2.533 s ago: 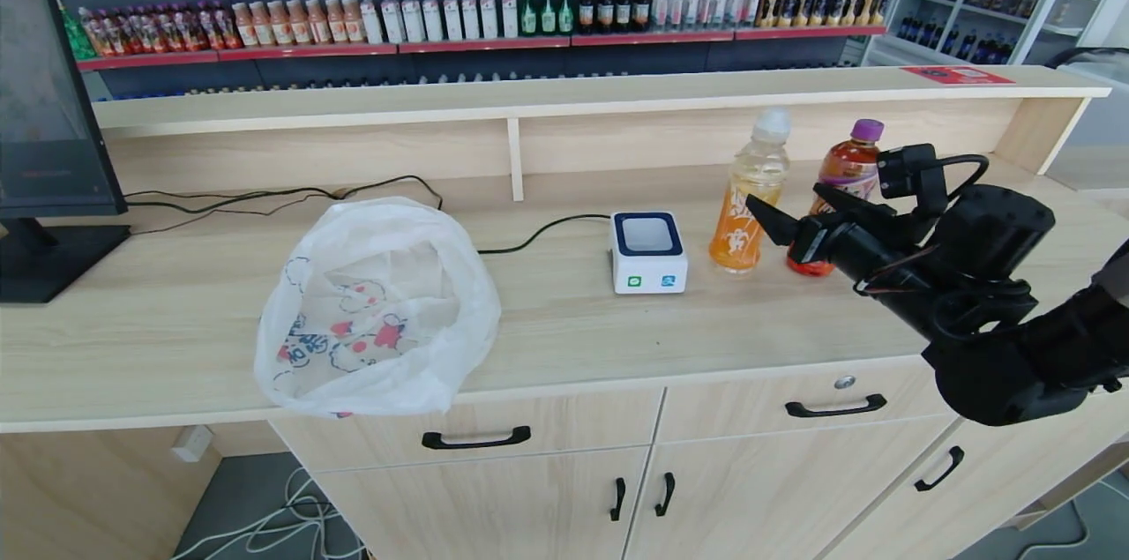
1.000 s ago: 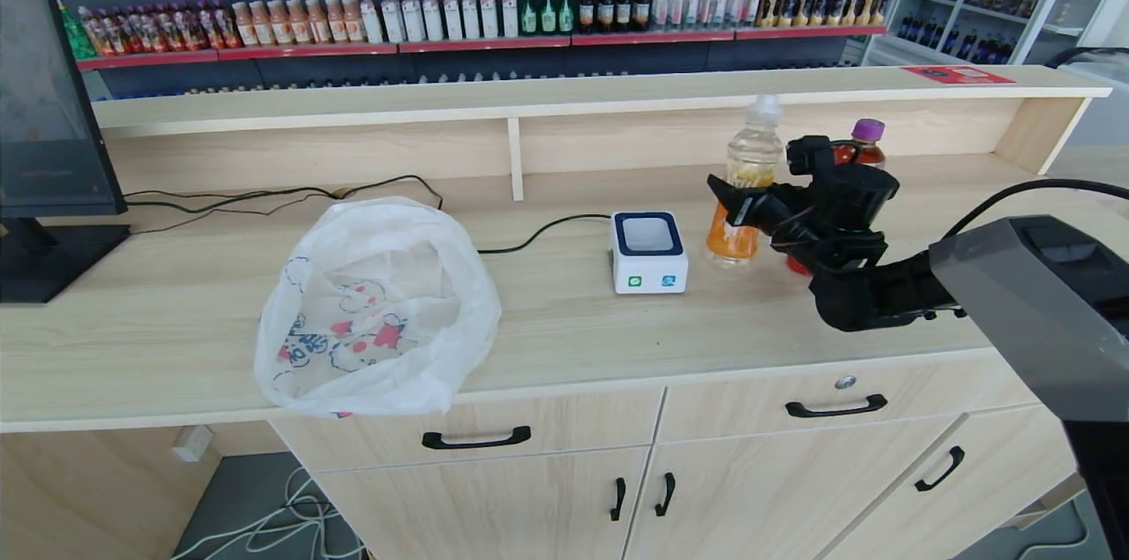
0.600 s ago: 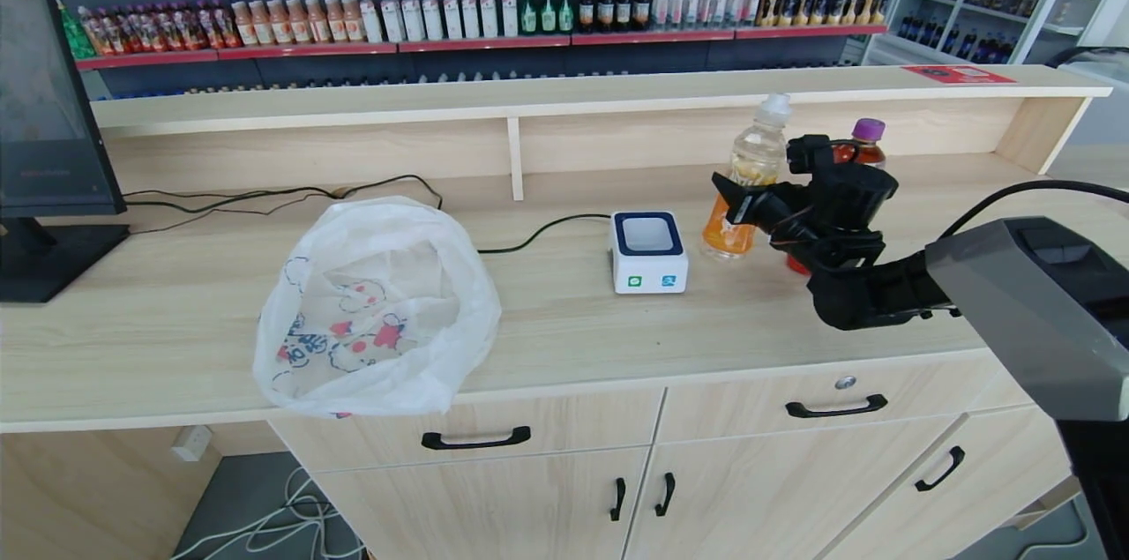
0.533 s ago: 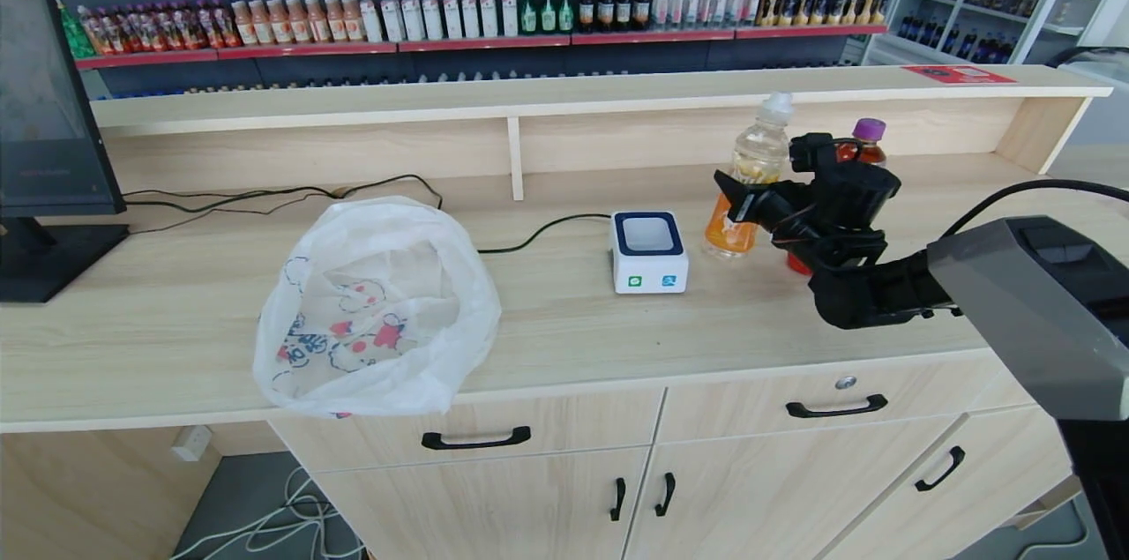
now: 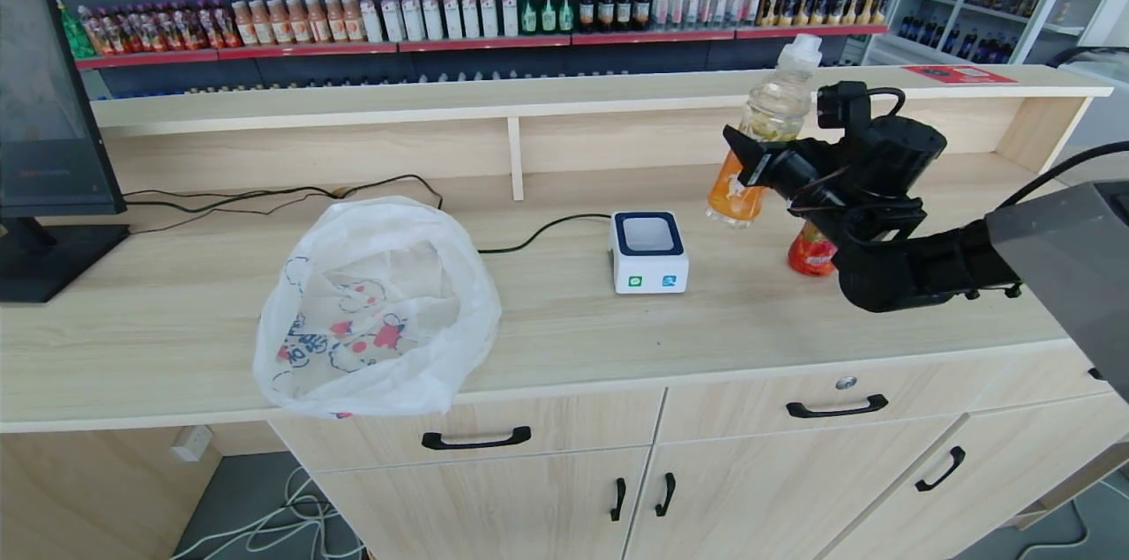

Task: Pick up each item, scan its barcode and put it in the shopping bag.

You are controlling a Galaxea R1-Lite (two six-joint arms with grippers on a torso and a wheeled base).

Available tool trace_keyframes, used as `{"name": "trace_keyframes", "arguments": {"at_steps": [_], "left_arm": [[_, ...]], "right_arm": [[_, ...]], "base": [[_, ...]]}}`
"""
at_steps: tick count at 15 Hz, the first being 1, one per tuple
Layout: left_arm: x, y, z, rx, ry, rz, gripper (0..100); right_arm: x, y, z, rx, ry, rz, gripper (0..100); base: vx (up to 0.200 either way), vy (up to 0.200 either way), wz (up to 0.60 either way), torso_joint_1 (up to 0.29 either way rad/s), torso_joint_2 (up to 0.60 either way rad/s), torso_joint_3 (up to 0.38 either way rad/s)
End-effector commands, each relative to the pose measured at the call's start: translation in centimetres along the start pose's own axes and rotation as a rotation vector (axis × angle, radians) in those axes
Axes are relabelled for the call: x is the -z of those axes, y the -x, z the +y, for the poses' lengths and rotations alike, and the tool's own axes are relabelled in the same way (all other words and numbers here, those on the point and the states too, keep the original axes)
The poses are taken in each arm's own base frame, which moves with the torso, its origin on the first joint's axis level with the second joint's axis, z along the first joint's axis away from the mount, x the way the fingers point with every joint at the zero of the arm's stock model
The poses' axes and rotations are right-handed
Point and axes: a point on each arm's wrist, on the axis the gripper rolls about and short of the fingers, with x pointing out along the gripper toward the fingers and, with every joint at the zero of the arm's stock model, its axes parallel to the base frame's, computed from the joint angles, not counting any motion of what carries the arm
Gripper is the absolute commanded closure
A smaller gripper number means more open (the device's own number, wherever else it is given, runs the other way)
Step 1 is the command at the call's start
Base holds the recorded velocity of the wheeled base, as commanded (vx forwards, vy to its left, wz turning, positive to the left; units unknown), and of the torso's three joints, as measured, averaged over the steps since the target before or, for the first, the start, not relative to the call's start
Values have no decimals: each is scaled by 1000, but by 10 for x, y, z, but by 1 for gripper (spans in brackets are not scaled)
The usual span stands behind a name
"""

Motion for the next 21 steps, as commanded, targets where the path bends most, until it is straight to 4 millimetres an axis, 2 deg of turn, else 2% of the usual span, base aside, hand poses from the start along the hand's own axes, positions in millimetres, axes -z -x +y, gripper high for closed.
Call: {"name": "trace_keyframes", "arguments": {"at_steps": [1, 3, 6, 9, 10, 13, 15, 21], "left_arm": [[0, 0, 0, 0, 0, 1, 100], [0, 0, 0, 0, 0, 1, 100], [0, 0, 0, 0, 0, 1, 100], [0, 0, 0, 0, 0, 1, 100], [0, 0, 0, 0, 0, 1, 100], [0, 0, 0, 0, 0, 1, 100], [0, 0, 0, 0, 0, 1, 100], [0, 0, 0, 0, 0, 1, 100]], "right_arm": [[-56, 32, 25, -27, 2, -68, 100], [-73, 62, 41, -45, 14, -75, 100], [-91, 127, 70, -97, 28, -51, 100], [-96, 187, 76, -115, 92, -10, 100], [-97, 199, 78, -119, 100, -5, 100], [-86, 256, 81, -118, 88, 83, 100], [-82, 276, 86, -161, 69, 100, 100], [-80, 281, 108, -281, -29, 119, 100]], "base": [[0, 0, 0, 0, 0, 0], [0, 0, 0, 0, 0, 0], [0, 0, 0, 0, 0, 0], [0, 0, 0, 0, 0, 0], [0, 0, 0, 0, 0, 0], [0, 0, 0, 0, 0, 0], [0, 0, 0, 0, 0, 0], [0, 0, 0, 0, 0, 0]]}}
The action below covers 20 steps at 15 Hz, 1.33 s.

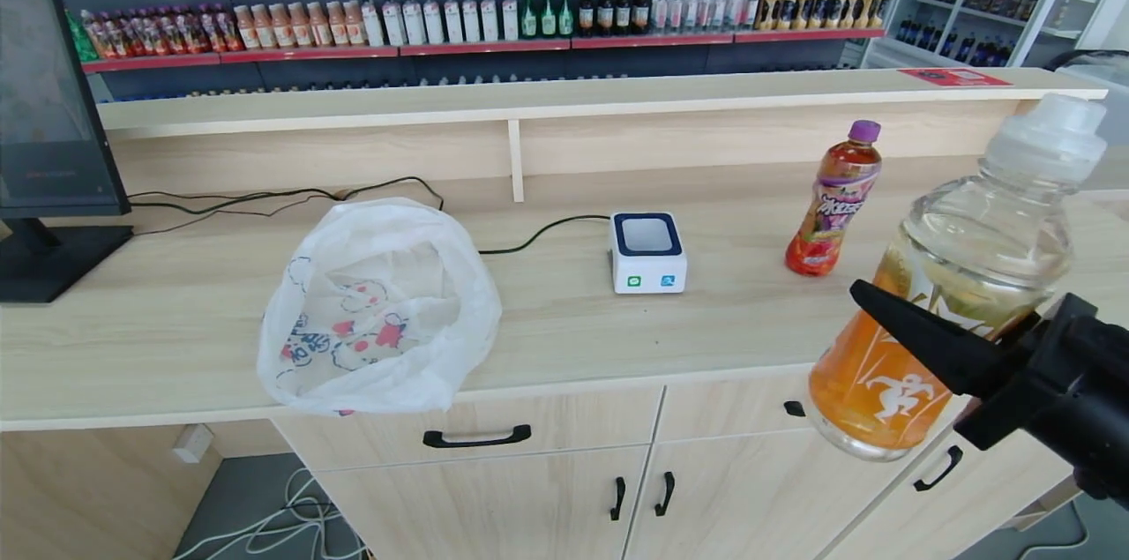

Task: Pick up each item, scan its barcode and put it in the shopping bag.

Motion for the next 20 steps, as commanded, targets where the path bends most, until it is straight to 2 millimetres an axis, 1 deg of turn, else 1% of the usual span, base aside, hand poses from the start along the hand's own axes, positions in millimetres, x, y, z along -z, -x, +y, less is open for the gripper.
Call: {"name": "trace_keyframes", "arguments": {"at_steps": [1, 6, 9, 13, 16, 17, 18, 20], "left_arm": [[0, 0, 0, 0, 0, 1, 100], [0, 0, 0, 0, 0, -1, 100], [0, 0, 0, 0, 0, -1, 100], [0, 0, 0, 0, 0, -1, 100], [0, 0, 0, 0, 0, -1, 100], [0, 0, 0, 0, 0, 1, 100], [0, 0, 0, 0, 0, -1, 100], [0, 0, 0, 0, 0, -2, 100]], "right_arm": [[3, -2, 8, -51, -49, 13, 100], [1, -2, 40, -259, -234, 31, 100], [-5, -4, 51, -375, -328, 29, 100], [-19, -17, 57, -544, -429, 20, 100], [-34, -34, 63, -600, -504, -17, 100], [-37, -37, 65, -608, -517, -26, 100], [-41, -46, 69, -636, -544, -59, 100], [-41, -54, 75, -668, -579, -91, 100]], "base": [[0, 0, 0, 0, 0, 0], [0, 0, 0, 0, 0, 0], [0, 0, 0, 0, 0, 0], [0, 0, 0, 0, 0, 0], [0, 0, 0, 0, 0, 0], [0, 0, 0, 0, 0, 0], [0, 0, 0, 0, 0, 0], [0, 0, 0, 0, 0, 0]]}}
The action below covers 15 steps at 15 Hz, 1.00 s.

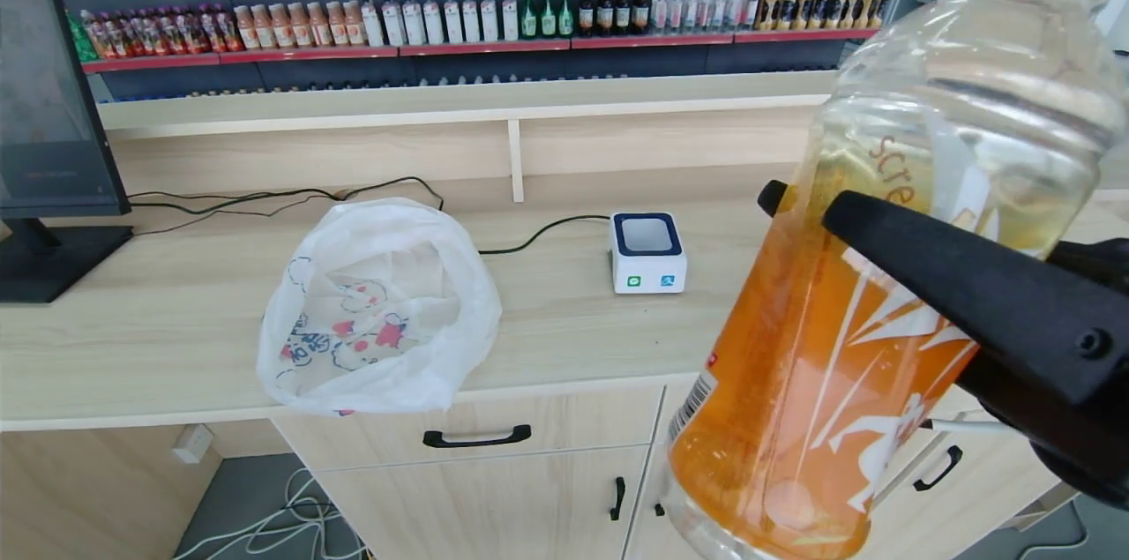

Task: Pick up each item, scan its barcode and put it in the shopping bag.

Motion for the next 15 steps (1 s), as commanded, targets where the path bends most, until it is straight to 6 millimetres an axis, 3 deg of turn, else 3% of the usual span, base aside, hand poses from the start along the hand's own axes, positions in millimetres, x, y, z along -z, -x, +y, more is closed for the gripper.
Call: {"name": "trace_keyframes", "arguments": {"at_steps": [1, 4, 9, 15], "left_arm": [[0, 0, 0, 0, 0, 1, 100], [0, 0, 0, 0, 0, 1, 100], [0, 0, 0, 0, 0, 1, 100], [0, 0, 0, 0, 0, 1, 100]], "right_arm": [[15, -15, -10, -19, -45, 14, 100], [23, -24, -18, -30, -55, -4, 100], [27, -27, 3, -110, -161, 12, 100], [20, -27, 12, -149, -339, 4, 100]], "base": [[0, 0, 0, 0, 0, 0], [0, 0, 0, 0, 0, 0], [0, 0, 0, 0, 0, 0], [0, 0, 0, 0, 0, 0]]}}
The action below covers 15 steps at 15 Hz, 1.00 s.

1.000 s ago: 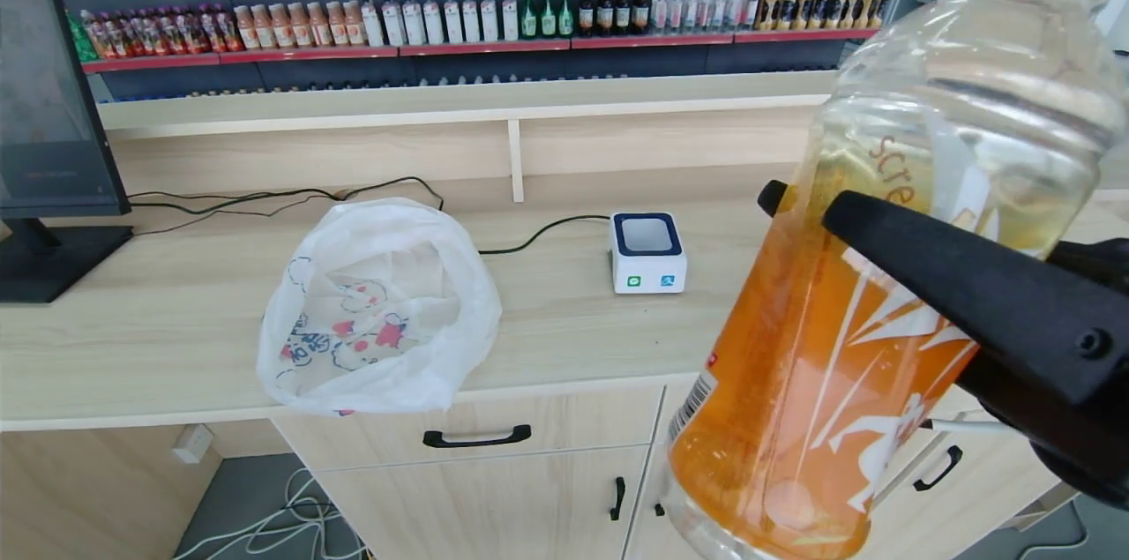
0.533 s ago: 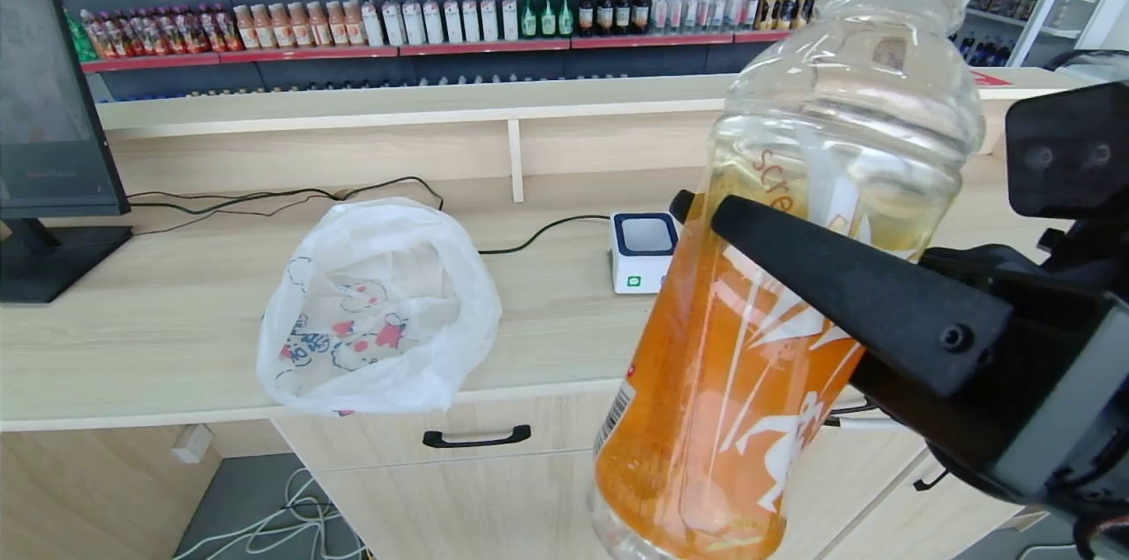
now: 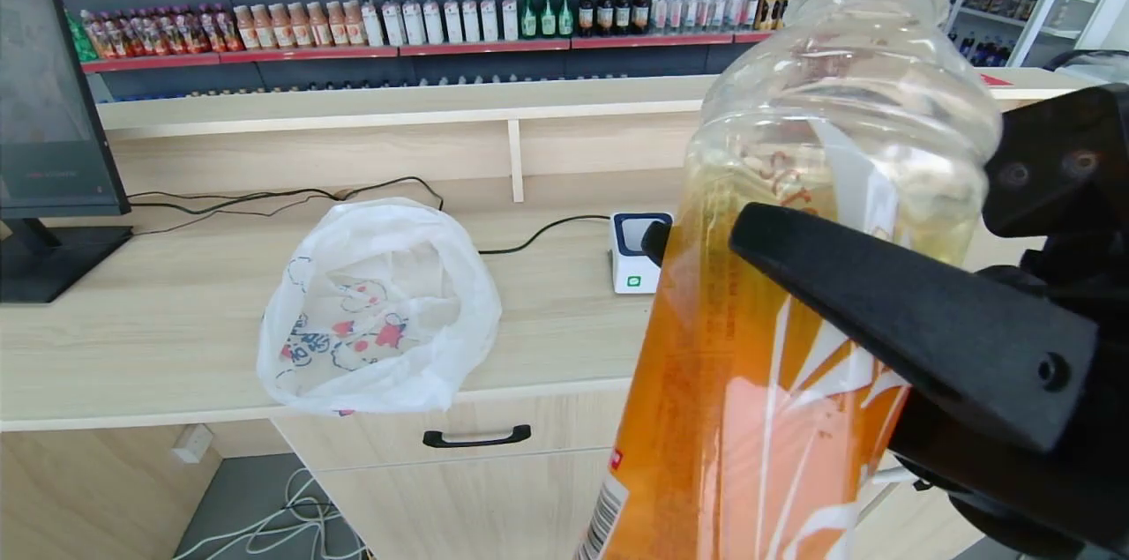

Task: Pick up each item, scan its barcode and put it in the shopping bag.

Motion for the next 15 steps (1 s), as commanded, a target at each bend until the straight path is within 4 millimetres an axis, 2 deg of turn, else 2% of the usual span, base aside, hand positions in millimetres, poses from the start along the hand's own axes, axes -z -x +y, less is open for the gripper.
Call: {"name": "trace_keyframes", "arguments": {"at_steps": [1, 10, 15], "left_arm": [[0, 0, 0, 0, 0, 0, 100], [0, 0, 0, 0, 0, 0, 100], [0, 0, 0, 0, 0, 1, 100]], "right_arm": [[-4, 1, 7, -23, -32, -11, 100], [-14, 8, 26, -73, -127, -43, 100], [-7, 13, 41, -119, -160, -12, 100]], "base": [[0, 0, 0, 0, 0, 0], [0, 0, 0, 0, 0, 0], [0, 0, 0, 0, 0, 0]]}}
